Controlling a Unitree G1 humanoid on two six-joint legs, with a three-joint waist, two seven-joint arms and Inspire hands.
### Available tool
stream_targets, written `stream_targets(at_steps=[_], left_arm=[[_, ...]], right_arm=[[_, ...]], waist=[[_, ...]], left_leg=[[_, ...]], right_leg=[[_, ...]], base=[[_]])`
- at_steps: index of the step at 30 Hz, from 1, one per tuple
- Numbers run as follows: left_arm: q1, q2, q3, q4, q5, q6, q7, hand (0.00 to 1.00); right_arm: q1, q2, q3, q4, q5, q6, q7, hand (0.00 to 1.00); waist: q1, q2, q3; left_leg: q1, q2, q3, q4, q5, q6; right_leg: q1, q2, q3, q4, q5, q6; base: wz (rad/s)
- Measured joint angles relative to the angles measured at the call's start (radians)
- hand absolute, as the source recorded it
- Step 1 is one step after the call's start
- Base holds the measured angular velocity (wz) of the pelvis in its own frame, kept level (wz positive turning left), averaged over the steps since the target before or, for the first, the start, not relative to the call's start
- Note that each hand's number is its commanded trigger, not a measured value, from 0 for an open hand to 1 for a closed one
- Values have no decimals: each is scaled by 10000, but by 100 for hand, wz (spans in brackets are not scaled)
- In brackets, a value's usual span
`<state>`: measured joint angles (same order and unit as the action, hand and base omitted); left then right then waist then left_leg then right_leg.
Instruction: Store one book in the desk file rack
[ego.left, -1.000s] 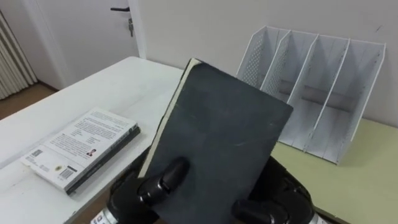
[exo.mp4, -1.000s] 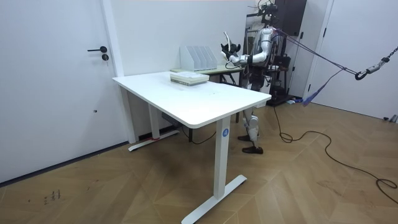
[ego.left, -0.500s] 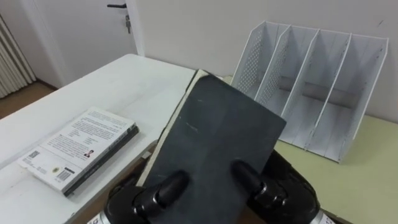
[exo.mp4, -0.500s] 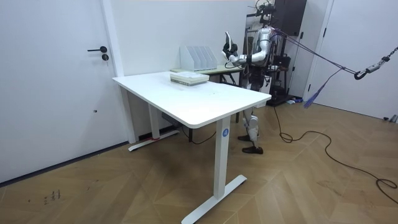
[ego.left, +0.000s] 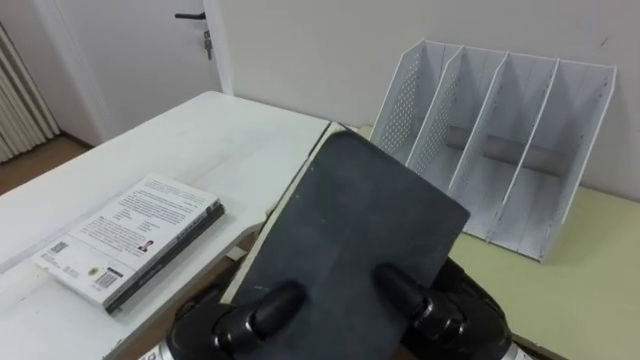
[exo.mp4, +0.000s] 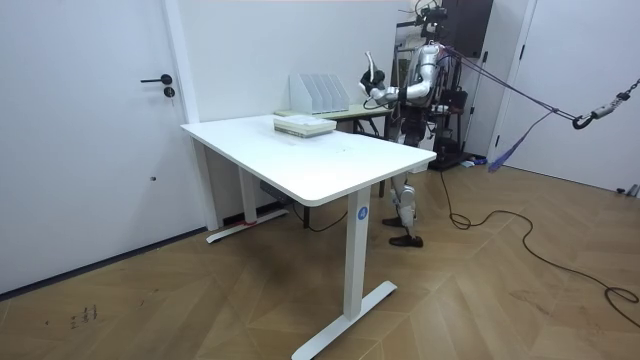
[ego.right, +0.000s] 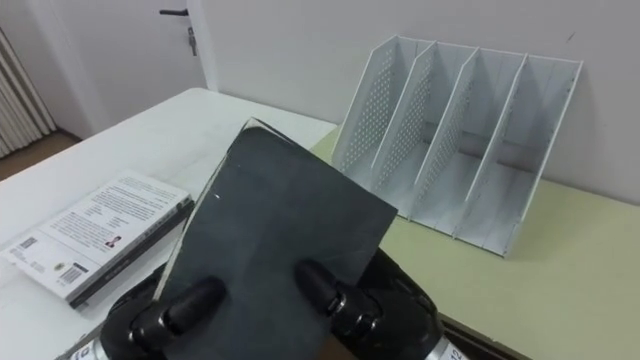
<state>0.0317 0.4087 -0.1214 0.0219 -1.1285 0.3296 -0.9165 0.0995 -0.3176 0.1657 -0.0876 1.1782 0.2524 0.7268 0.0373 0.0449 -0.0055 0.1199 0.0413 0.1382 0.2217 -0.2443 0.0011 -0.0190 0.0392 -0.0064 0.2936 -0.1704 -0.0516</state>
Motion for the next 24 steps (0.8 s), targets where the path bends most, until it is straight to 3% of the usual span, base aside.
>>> stream_targets(at_steps=[8, 11, 16, 22, 24], left_arm=[[49, 411, 1, 49, -6, -24, 150, 0], [89, 415, -46, 454, 44, -101, 194, 0], [117, 415, -240, 1437, 85, -101, 199, 0], [342, 382, -379, 2211, 112, -123, 184, 0], [401, 342, -431, 2796, 324, -120, 200, 0]], right_arm=[[11, -181, 4, 54, -160, 63, -116, 100], [11, -534, -8, 119, -449, 64, -200, 100], [9, -782, -15, 240, -836, 68, -270, 100], [-7, -787, -16, 262, -1176, 70, -405, 100], [-10, -789, -16, 262, -1234, 82, -530, 100]], waist=[[-3, -89, 40], [-36, -133, 41], [-39, -205, 28], [-11, -403, 60], [-14, -490, 103]], left_leg=[[144, 64, 186, -101, -28, -30], [123, 73, 177, -112, -28, -30], [83, 21, 186, -98, -27, -30], [133, 24, 226, -97, -24, -33], [122, 23, 232, -95, -24, -33]], right_leg=[[70, 24, 2, -7, 9, -14], [61, 18, -30, -45, 9, -13], [2, -18, -111, -32, 3, -21], [12, -3, -70, -41, -13, -34], [-7, 7, -42, -34, -10, -32]], base=[[-3], [0], [1], [-2], [0]])
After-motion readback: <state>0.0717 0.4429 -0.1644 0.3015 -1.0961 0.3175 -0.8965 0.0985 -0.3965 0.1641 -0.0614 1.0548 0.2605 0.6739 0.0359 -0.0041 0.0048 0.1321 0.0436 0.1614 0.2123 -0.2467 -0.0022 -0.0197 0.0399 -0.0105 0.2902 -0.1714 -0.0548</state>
